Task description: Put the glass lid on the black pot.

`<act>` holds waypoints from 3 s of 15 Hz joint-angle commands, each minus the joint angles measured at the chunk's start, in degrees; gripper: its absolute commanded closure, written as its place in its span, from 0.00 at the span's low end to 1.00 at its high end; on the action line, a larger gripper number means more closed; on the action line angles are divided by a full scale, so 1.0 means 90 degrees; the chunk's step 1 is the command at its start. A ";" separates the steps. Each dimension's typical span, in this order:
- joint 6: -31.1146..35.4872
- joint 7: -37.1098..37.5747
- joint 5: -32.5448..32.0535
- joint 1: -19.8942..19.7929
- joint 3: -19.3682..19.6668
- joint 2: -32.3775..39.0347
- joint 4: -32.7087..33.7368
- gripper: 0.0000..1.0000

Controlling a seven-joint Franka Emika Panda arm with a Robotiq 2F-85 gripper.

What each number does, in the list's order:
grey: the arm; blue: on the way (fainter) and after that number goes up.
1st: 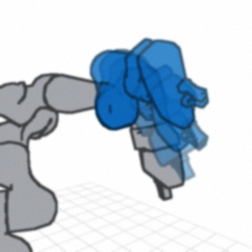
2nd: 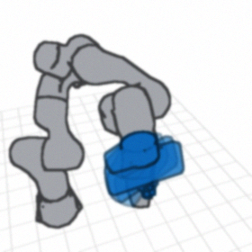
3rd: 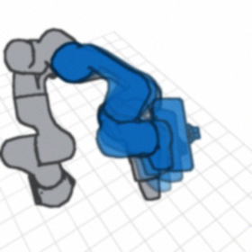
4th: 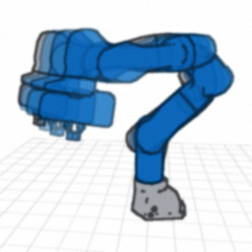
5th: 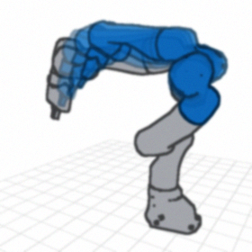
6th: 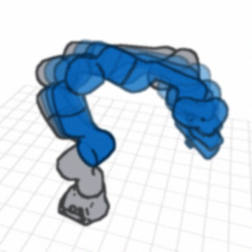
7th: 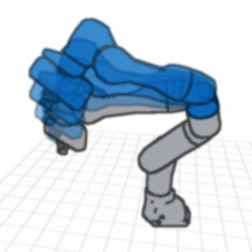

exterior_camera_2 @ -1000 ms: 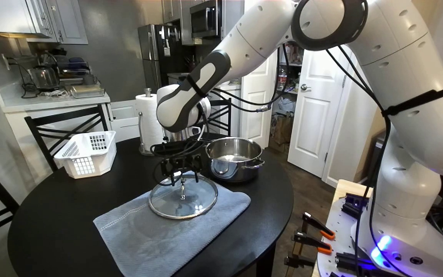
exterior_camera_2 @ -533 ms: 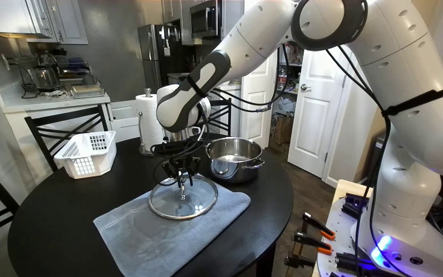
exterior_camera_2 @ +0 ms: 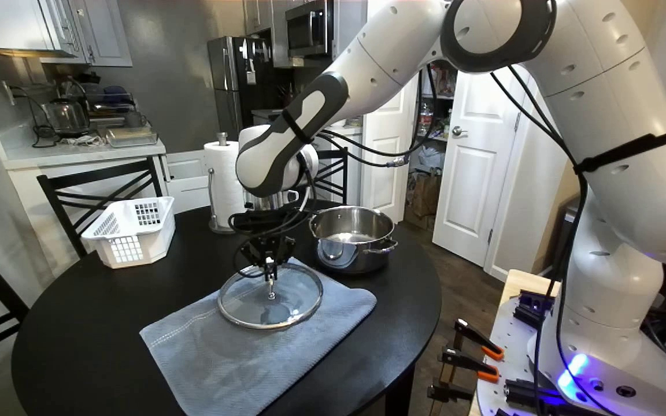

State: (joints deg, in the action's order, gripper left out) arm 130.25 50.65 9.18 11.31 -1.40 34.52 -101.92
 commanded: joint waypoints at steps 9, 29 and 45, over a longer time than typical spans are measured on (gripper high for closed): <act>0.0787 -0.1362 0.0734 -0.0201 -0.0300 -0.1715 -0.1257 0.93; 0.0945 0.0177 0.1299 -0.1362 0.0663 -0.3427 -0.2697 0.93; 0.0841 0.2792 0.0518 -0.1854 0.1148 -0.3784 -0.3331 0.93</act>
State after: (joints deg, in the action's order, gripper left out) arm 138.79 69.31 17.86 -4.45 8.55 3.04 -131.17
